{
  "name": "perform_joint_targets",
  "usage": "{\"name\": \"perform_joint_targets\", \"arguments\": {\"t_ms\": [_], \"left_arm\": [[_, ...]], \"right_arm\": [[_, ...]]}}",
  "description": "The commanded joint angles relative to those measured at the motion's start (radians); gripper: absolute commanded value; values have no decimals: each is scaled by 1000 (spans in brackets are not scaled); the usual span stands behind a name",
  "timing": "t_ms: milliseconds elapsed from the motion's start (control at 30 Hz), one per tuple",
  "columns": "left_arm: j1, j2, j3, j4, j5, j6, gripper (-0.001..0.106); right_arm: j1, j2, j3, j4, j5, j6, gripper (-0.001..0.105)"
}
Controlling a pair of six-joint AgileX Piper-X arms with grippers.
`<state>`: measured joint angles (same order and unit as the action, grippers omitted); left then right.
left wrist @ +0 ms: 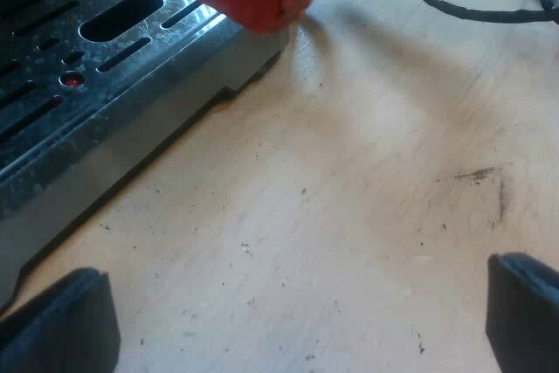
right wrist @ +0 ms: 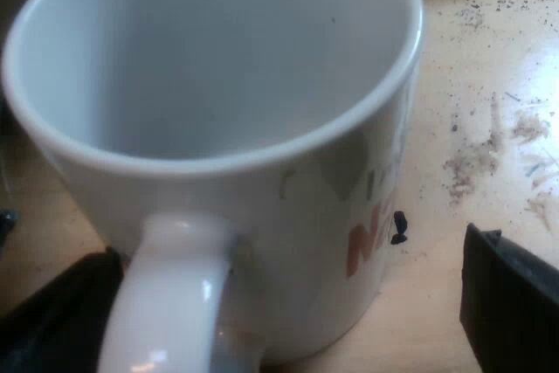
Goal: Place mug into machine
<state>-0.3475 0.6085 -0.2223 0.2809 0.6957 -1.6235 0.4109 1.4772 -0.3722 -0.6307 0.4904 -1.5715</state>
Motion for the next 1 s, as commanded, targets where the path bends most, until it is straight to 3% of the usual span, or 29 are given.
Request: {"name": "perform_joint_targets", "arguments": {"t_ms": [33,100,167,300,400,433,467,500,533,767,1000], "left_arm": [[-3,0,-1,-18,18,-1,88],[-3,0,-1,-18,18,-1,88],[-3,0,-1,-18,18,-1,88],[-3,0,-1,-18,18,-1,88],[-3,0,-1,-18,18,-1,88],[-3,0,-1,-18,18,-1,88],[-3,0,-1,-21,18,-1,88],[-3,0,-1,-24,18,-1,88],[-3,0,-1,-25,18,-1,88],[-3,0,-1,-24,9,-1,88],[-3,0,-1,-24,-84,-1,88]], "right_arm": [[-3,7,-2,-10,-1,-3,78],[-3,7,-2,-17,-1,-3,76],[-3,7,-2,-24,-1,-3,67],[-3,7,-2,-42,5,-12,32],[-3,7,-2,-46,5,-96,4],[-3,4,-2,-46,5,-124,0],[-3,3,-2,-46,5,-131,0],[3,-14,-2,-38,1,-210,0],[3,-23,-2,-38,1,-223,0],[3,-173,-2,105,-1,-224,0],[3,-388,-2,339,-22,-224,0]]}}
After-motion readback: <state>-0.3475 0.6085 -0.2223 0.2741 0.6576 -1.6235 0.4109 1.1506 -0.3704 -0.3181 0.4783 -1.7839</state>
